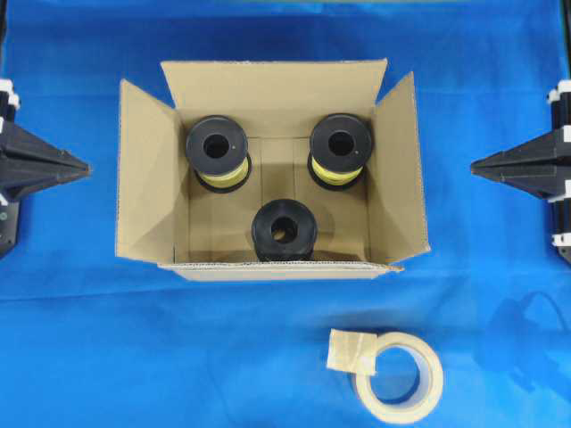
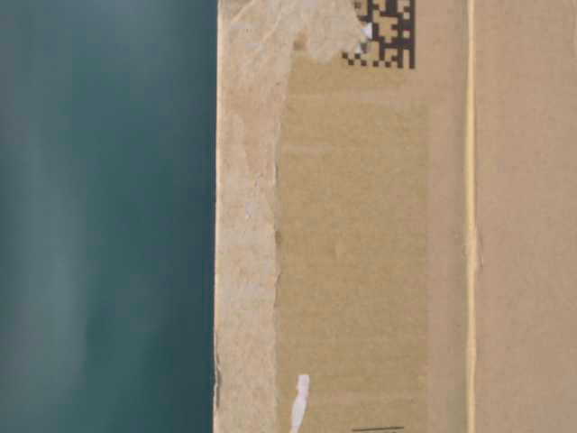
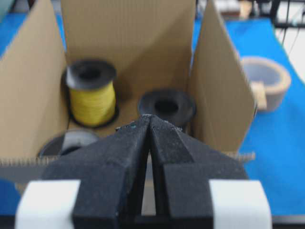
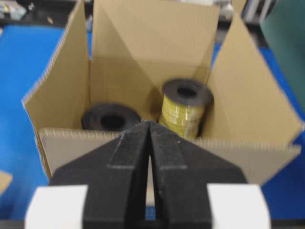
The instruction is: Close the cardboard box.
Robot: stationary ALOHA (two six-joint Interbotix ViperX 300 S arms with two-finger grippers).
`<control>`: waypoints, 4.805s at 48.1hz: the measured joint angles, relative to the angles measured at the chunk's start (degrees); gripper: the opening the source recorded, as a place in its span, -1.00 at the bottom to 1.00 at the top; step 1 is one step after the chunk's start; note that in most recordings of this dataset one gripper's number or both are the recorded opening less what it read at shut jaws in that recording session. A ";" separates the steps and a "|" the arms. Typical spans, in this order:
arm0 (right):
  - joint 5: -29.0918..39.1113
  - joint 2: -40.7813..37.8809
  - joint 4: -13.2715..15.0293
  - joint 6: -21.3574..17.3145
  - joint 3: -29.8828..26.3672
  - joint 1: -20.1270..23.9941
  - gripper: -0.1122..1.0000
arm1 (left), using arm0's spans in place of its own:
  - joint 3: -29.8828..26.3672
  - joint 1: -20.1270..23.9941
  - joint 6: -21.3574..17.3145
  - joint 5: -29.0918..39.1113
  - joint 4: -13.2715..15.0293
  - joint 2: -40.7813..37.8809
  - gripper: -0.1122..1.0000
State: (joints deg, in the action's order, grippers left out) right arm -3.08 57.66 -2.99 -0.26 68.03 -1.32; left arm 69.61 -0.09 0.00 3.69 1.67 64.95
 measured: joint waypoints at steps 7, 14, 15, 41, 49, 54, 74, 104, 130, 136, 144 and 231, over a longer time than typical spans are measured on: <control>-1.14 -2.90 -1.23 -0.09 3.08 -1.14 -0.80 | 2.72 0.09 0.18 0.79 0.09 -0.35 -0.80; -5.45 -7.91 -2.29 -0.09 5.54 -1.41 -0.80 | 4.48 0.18 0.53 0.62 0.26 -1.67 -0.80; -6.15 -8.79 -2.46 -0.18 5.80 -1.41 -0.80 | 4.75 0.09 0.53 0.44 0.26 -1.93 -0.80; -17.84 -21.18 -4.57 -0.09 5.98 -1.49 -0.80 | 8.53 0.70 2.55 -15.82 0.35 -11.34 -0.80; -18.72 -25.05 -4.57 0.18 3.25 -1.49 -0.80 | 7.91 0.70 1.93 -23.12 0.35 -18.54 -0.80; -19.16 -27.25 -4.57 0.53 0.70 -1.49 -0.80 | 4.92 0.79 1.23 -25.66 0.35 -24.61 -0.80; -25.22 -36.39 -4.48 0.62 -6.77 -1.49 -0.80 | -7.29 3.25 -0.70 -27.86 0.35 -41.66 -0.80; -25.84 -52.73 -4.83 0.44 -14.33 -2.64 -0.80 | -15.73 4.04 -2.02 -28.74 0.35 -57.92 -0.80; -26.10 -54.23 -6.33 0.18 -14.33 -3.25 -0.80 | -21.71 6.77 -2.29 -31.11 0.35 -63.90 -0.80; -26.02 -54.23 -6.33 0.18 -14.33 -3.25 -0.80 | -25.40 8.88 -3.16 -31.11 0.35 -65.92 -0.80; -26.02 -54.14 -6.33 0.18 -14.33 -3.25 -0.80 | -29.97 10.81 -5.89 -31.11 0.35 -68.29 -0.80; -15.12 -25.22 -5.71 0.97 -13.01 16.17 -0.80 | -32.70 13.18 -6.77 -30.85 0.35 -75.41 -0.80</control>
State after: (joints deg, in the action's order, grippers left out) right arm -18.19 32.43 -8.70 0.70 55.02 14.85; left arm 36.91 13.10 -6.77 -27.16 2.02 -10.46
